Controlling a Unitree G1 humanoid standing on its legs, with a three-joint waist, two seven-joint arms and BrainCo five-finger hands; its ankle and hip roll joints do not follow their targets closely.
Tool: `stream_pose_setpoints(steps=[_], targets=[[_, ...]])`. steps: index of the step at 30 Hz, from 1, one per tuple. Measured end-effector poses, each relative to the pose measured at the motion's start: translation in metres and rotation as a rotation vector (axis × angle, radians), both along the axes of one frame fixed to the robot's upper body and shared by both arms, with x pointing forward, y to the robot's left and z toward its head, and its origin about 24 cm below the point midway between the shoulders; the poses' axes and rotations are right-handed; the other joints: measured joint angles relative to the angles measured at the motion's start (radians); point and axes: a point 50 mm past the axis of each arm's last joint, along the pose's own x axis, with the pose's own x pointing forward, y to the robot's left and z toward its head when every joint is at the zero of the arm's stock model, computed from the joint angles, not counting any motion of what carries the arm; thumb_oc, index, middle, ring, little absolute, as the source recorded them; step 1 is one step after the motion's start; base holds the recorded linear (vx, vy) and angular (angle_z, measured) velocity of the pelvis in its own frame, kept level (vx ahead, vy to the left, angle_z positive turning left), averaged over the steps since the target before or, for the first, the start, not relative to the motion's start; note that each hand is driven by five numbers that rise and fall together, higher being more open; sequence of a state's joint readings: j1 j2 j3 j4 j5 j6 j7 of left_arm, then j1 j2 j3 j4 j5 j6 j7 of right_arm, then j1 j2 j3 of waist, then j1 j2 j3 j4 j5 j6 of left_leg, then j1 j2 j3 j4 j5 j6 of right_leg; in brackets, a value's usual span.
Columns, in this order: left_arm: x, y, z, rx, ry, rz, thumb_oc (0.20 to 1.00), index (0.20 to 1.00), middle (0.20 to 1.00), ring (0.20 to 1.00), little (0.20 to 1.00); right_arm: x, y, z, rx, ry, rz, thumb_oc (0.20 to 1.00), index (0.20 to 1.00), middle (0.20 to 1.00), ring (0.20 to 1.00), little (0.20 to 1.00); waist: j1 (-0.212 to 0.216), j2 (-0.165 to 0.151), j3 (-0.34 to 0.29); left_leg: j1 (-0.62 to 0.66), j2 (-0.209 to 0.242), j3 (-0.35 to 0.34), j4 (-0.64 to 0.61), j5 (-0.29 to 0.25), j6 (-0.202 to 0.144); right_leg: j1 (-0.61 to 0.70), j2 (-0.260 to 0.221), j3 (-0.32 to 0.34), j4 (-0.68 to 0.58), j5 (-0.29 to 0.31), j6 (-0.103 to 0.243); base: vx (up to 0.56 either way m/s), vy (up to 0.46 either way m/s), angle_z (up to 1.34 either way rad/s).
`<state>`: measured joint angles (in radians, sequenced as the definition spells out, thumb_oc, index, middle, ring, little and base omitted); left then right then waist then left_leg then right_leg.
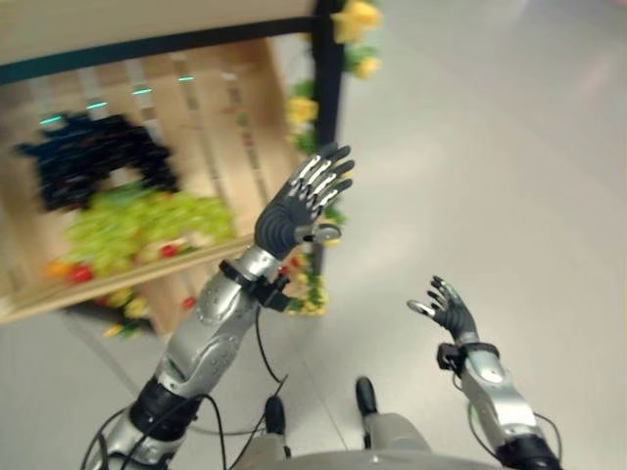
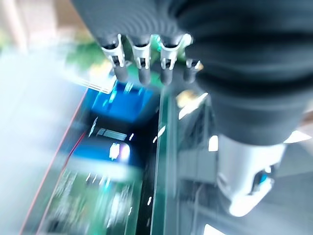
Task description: Pick up the fruits from the basket on one side to the basket on the other side
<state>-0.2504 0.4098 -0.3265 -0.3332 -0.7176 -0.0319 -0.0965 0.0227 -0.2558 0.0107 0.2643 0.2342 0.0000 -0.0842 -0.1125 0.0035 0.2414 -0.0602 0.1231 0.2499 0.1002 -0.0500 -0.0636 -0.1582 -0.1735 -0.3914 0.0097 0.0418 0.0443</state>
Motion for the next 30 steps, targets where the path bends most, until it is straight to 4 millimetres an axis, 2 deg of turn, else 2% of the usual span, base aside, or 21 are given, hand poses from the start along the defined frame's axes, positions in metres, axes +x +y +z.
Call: stream_pose_setpoints(steps=[2, 4, 5, 6, 7, 8, 9, 11, 12, 14, 16, 18, 19, 20, 21, 22, 24, 26, 28, 29, 30], targets=[[0.005, 0.004, -0.007, 0.010, 0.028, 0.042, 1.000, 1.000, 1.000, 1.000, 1.000, -0.001, -0.003, 0.000, -0.017, 0.002, -0.008, 1.000, 1.000, 1.000, 1.000, 1.000, 0.024, 0.021, 0.014, 0.024, 0.042, 0.081, 0.030, -0.022, -0.009, -0.010, -0.097, -0.160, 0.150, -0.047, -0.022, -0.12, 0.041, -1.76], [0.010, 0.013, -0.012, 0.014, 0.049, 0.106, 1.000, 1.000, 1.000, 1.000, 1.000, -0.009, -0.004, -0.004, -0.021, 0.018, -0.016, 1.000, 1.000, 1.000, 1.000, 1.000, 0.015, 0.005, 0.007, 0.061, 0.074, 0.131, 0.065, -0.056, -0.052, 0.034, -0.190, -0.219, 0.269, -0.073, -0.024, -0.09, 0.010, -1.53], [0.011, 0.028, -0.015, 0.012, 0.065, 0.175, 1.000, 1.000, 1.000, 1.000, 1.000, -0.009, 0.002, -0.004, -0.007, 0.013, -0.006, 1.000, 1.000, 1.000, 1.000, 1.000, 0.060, -0.012, 0.001, 0.091, 0.105, 0.201, 0.120, -0.079, -0.075, 0.027, -0.205, -0.285, 0.350, -0.077, -0.019, -0.07, -0.016, -1.72], [0.012, 0.038, -0.019, 0.001, 0.084, 0.224, 1.000, 1.000, 1.000, 1.000, 1.000, -0.005, 0.005, -0.001, -0.004, 0.001, 0.006, 1.000, 1.000, 1.000, 1.000, 1.000, 0.079, -0.012, 0.003, 0.083, 0.141, 0.215, 0.170, -0.085, -0.073, 0.021, -0.187, -0.288, 0.350, -0.078, -0.020, -0.10, -0.198, -2.15], [0.012, 0.044, -0.021, -0.012, 0.100, 0.262, 1.000, 1.000, 1.000, 1.000, 1.000, -0.003, 0.004, 0.006, -0.011, -0.029, 0.007, 1.000, 1.000, 1.000, 1.000, 1.000, 0.047, -0.021, 0.008, 0.038, 0.155, 0.189, 0.240, -0.138, -0.064, 0.013, -0.147, -0.263, 0.311, -0.087, -0.016, -0.06, -0.208, -1.36], [0.012, 0.042, -0.021, -0.018, 0.103, 0.258, 1.000, 1.000, 1.000, 1.000, 1.000, -0.001, 0.000, 0.013, -0.023, -0.055, 0.001, 1.000, 1.000, 1.000, 1.000, 1.000, 0.029, -0.008, 0.009, 0.026, 0.133, 0.192, 0.199, -0.134, -0.057, 0.006, -0.125, -0.254, 0.302, -0.084, -0.013, -0.01, -0.369, -1.62], [0.011, 0.043, -0.027, -0.033, 0.126, 0.264, 1.000, 1.000, 1.000, 1.000, 1.000, 0.000, -0.005, 0.018, -0.046, -0.072, 0.003, 1.000, 1.000, 1.000, 1.000, 1.000, 0.034, -0.007, 0.006, 0.080, 0.108, 0.192, 0.122, -0.091, -0.067, -0.023, -0.098, -0.187, 0.303, -0.093, -0.024, 0.02, -0.199, -1.57], [0.011, 0.046, -0.041, -0.036, 0.186, 0.286, 1.000, 1.000, 1.000, 1.000, 1.000, -0.005, -0.007, 0.014, -0.049, -0.055, 0.000, 1.000, 1.000, 1.000, 1.000, 1.000, 0.022, -0.010, -0.009, 0.101, 0.159, 0.245, 0.181, -0.096, -0.086, -0.025, -0.082, -0.179, 0.347, -0.154, -0.032, 0.04, -0.226, -1.37], [0.012, 0.046, -0.051, -0.034, 0.230, 0.296, 1.000, 1.000, 1.000, 1.000, 1.000, -0.015, -0.010, 0.008, -0.055, -0.025, -0.011, 1.000, 1.000, 1.000, 1.000, 1.000, -0.015, -0.015, -0.016, 0.105, 0.192, 0.269, 0.245, -0.097, -0.067, -0.029, -0.050, -0.165, 0.352, -0.170, -0.053, 0.04, -0.191, -0.78], [0.009, 0.047, -0.058, -0.056, 0.260, 0.306, 1.000, 1.000, 1.000, 1.000, 1.000, -0.025, -0.019, 0.004, -0.063, -0.002, -0.038, 1.000, 1.000, 1.000, 1.000, 1.000, -0.010, 0.010, -0.031, 0.103, 0.235, 0.272, 0.304, -0.086, -0.051, -0.047, 0.009, -0.099, 0.340, -0.179, -0.076, 0.09, -0.271, -1.19], [0.009, 0.050, -0.065, -0.064, 0.293, 0.328, 1.000, 1.000, 1.000, 1.000, 1.000, -0.026, -0.022, 0.003, -0.060, 0.003, -0.049, 1.000, 1.000, 1.000, 1.000, 1.000, -0.015, 0.023, -0.034, 0.095, 0.251, 0.198, 0.385, -0.034, -0.057, -0.053, 0.050, -0.019, 0.337, -0.183, -0.088, 0.08, -0.200, -1.37], [0.007, 0.053, -0.073, -0.083, 0.328, 0.354, 1.000, 1.000, 1.000, 1.000, 1.000, -0.027, -0.025, 0.005, -0.073, 0.002, -0.046, 1.000, 1.000, 1.000, 1.000, 1.000, -0.049, 0.028, -0.039, 0.087, 0.234, 0.109, 0.463, 0.017, -0.098, -0.028, 0.075, 0.030, 0.320, -0.188, -0.121, 0.11, -0.071, -1.15], [0.004, 0.055, -0.078, -0.110, 0.347, 0.381, 1.000, 1.000, 1.000, 1.000, 1.000, -0.024, -0.026, 0.007, -0.083, -0.005, -0.039, 1.000, 1.000, 1.000, 1.000, 1.000, -0.042, 0.020, -0.036, 0.078, 0.106, -0.066, 0.509, 0.022, -0.094, -0.019, 0.101, 0.153, 0.301, -0.169, -0.116, 0.16, -0.009, -1.73], [-0.001, 0.056, -0.086, -0.119, 0.381, 0.398, 1.000, 1.000, 1.000, 1.000, 1.000, -0.020, -0.026, 0.011, -0.090, -0.019, -0.029, 1.000, 1.000, 1.000, 1.000, 1.000, -0.017, 0.012, -0.035, 0.075, -0.010, -0.159, 0.523, -0.022, -0.099, 0.000, 0.117, 0.239, 0.267, -0.153, -0.120, 0.16, -0.009, -1.87], [-0.004, 0.056, -0.091, -0.122, 0.402, 0.405, 1.000, 1.000, 1.000, 1.000, 1.000, -0.019, -0.025, 0.012, -0.092, -0.024, -0.023, 1.000, 1.000, 1.000, 1.000, 1.000, -0.012, 0.011, -0.035, 0.054, -0.075, -0.228, 0.528, -0.052, -0.085, 0.011, 0.134, 0.298, 0.241, -0.141, -0.117, 0.21, -0.045, -2.14], [-0.004, 0.055, -0.099, -0.137, 0.432, 0.417, 1.000, 1.000, 1.000, 1.000, 1.000, -0.019, -0.027, 0.012, -0.099, -0.024, -0.019, 1.000, 1.000, 1.000, 1.000, 1.000, 0.018, 0.008, -0.036, 0.025, -0.173, -0.332, 0.508, -0.086, -0.048, 0.023, 0.147, 0.388, 0.205, -0.120, -0.121, 0.08, -0.013, -1.50], [-0.005, 0.056, -0.112, -0.133, 0.489, 0.439, 1.000, 1.000, 1.000, 1.000, 1.000, -0.024, -0.026, 0.007, -0.093, -0.003, -0.015, 1.000, 1.000, 1.000, 1.000, 1.000, 0.012, 0.014, -0.037, -0.064, -0.175, -0.405, 0.520, -0.090, -0.043, 0.059, 0.179, 0.438, 0.169, -0.121, -0.121, 0.15, 0.014, -1.16], [-0.007, 0.058, -0.126, -0.122, 0.545, 0.464, 1.000, 1.000, 1.000, 1.000, 1.000, -0.036, -0.029, -0.001, -0.092, 0.037, -0.027, 1.000, 1.000, 1.000, 1.000, 1.000, 0.010, 0.014, -0.037, -0.124, -0.138, -0.433, 0.477, -0.090, -0.042, 0.086, 0.183, 0.450, 0.152, -0.128, -0.119, 0.24, 0.060, -0.86], [-0.007, 0.060, -0.138, -0.107, 0.597, 0.491, 1.000, 1.000, 1.000, 1.000, 1.000, -0.039, -0.033, -0.003, -0.084, 0.044, -0.061, 1.000, 1.000, 1.000, 1.000, 1.000, 0.008, 0.017, -0.032, -0.138, -0.133, -0.507, 0.240, -0.082, -0.043, 0.088, 0.178, 0.512, 0.151, -0.137, -0.105, 0.20, 0.064, -0.99], [-0.007, 0.060, -0.139, -0.104, 0.601, 0.497, 1.000, 1.000, 1.000, 1.000, 1.000, -0.039, -0.035, -0.002, -0.084, 0.042, -0.071, 1.000, 1.000, 1.000, 1.000, 1.000, 0.004, 0.022, -0.028, -0.154, -0.137, -0.527, 0.213, -0.077, -0.036, 0.088, 0.179, 0.524, 0.146, -0.138, -0.104, 0.17, 0.065, -1.01], [-0.008, 0.060, -0.140, -0.082, 0.600, 0.513, 1.000, 1.000, 1.000, 1.000, 1.000, -0.039, -0.036, -0.003, -0.080, 0.045, -0.081, 1.000, 1.000, 1.000, 1.000, 1.000, 0.009, 0.035, -0.027, -0.154, -0.172, -0.617, 0.122, -0.064, -0.025, 0.089, 0.171, 0.563, 0.149, -0.141, -0.079, 0.11, 0.055, -0.87]])
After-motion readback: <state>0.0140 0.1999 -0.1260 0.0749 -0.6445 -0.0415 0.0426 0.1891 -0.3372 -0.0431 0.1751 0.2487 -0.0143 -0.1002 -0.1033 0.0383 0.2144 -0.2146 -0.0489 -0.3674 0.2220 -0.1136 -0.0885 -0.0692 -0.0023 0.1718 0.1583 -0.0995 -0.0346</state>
